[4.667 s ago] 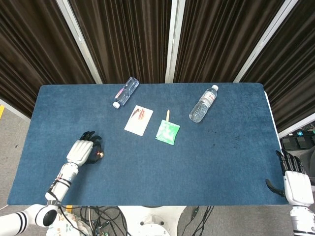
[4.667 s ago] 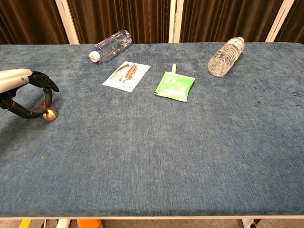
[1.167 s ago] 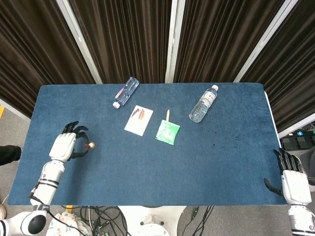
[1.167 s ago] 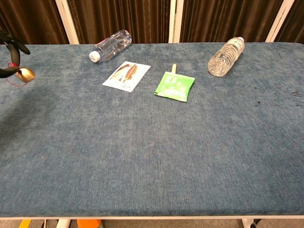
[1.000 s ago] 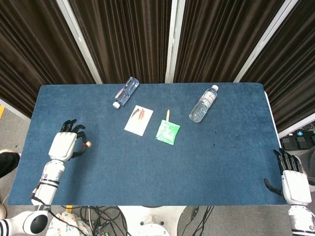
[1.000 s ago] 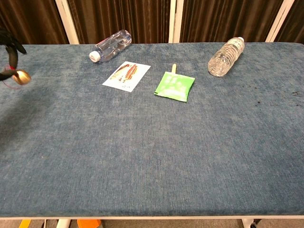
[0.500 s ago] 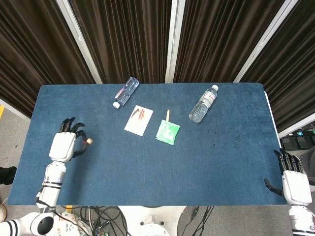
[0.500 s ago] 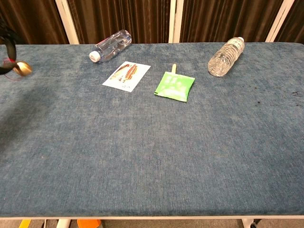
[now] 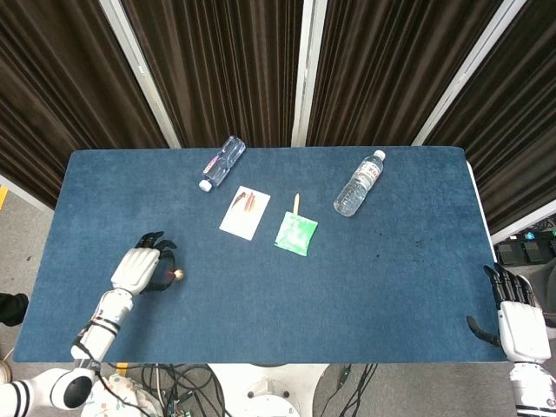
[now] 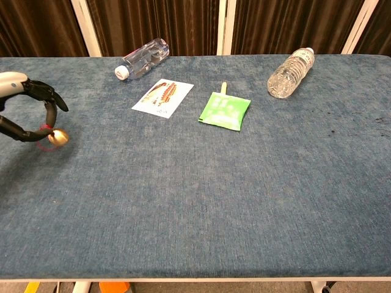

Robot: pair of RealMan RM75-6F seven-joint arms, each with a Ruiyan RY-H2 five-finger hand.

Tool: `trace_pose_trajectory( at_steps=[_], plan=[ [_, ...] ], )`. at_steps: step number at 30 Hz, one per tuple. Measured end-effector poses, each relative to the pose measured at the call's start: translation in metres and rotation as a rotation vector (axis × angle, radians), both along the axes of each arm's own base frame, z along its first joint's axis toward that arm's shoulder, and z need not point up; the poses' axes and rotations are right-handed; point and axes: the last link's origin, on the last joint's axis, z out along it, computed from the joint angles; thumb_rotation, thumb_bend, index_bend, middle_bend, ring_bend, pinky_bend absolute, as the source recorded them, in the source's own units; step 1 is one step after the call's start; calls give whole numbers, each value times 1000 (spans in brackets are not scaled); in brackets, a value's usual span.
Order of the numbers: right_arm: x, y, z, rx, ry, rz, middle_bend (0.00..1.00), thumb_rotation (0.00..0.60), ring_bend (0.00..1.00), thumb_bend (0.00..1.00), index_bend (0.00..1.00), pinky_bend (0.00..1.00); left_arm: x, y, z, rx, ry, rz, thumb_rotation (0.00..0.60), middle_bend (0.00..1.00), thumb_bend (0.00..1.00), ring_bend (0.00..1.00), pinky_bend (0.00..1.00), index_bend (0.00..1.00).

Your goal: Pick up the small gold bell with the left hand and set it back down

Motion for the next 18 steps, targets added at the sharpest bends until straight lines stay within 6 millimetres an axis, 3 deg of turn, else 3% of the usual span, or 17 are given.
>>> trace_pose_trajectory(
  at_steps=[6, 18],
  plan=[
    [-1, 0, -1, 3, -4, 0, 0, 600, 0, 166, 0, 0, -1, 1, -13, 7, 34, 4, 600, 224, 512, 38, 14, 669],
    [-1, 0, -1, 3, -6, -1, 0, 600, 0, 166, 0, 0, -3, 3, -19, 10, 76, 6, 600, 225, 510, 38, 13, 669]
  ],
)
